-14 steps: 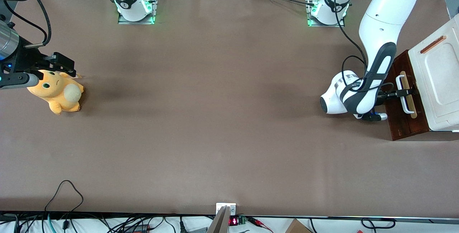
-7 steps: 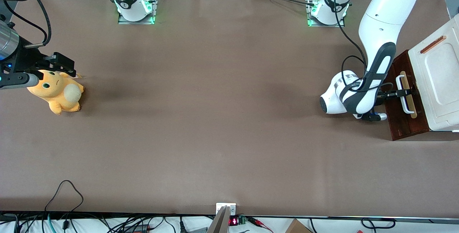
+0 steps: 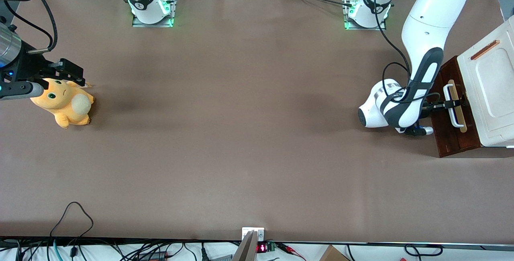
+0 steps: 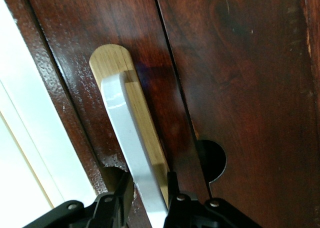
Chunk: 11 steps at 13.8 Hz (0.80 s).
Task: Open lower drawer with left arm only
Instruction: 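Close the left gripper on the white bar handle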
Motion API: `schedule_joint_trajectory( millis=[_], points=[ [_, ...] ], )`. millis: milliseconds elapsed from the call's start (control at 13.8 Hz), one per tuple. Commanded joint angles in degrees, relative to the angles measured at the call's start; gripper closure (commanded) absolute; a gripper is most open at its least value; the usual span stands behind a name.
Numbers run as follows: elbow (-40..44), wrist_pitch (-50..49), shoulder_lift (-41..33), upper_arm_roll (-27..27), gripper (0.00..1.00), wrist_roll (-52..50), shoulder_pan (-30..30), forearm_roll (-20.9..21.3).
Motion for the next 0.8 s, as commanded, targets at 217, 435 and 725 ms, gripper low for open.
schedule_joint_trajectory(
  millis=[217,435,725],
  points=[
    [0.14,0.01,0.07,-0.05,0.68,-0.01,0.54,1.31],
    [0.14,-0.17,0.07,-0.05,0.77,-0.45,0.54,1.14],
    [0.14,-0.26,0.07,-0.05,0.81,-0.54,0.54,1.05]
  ],
)
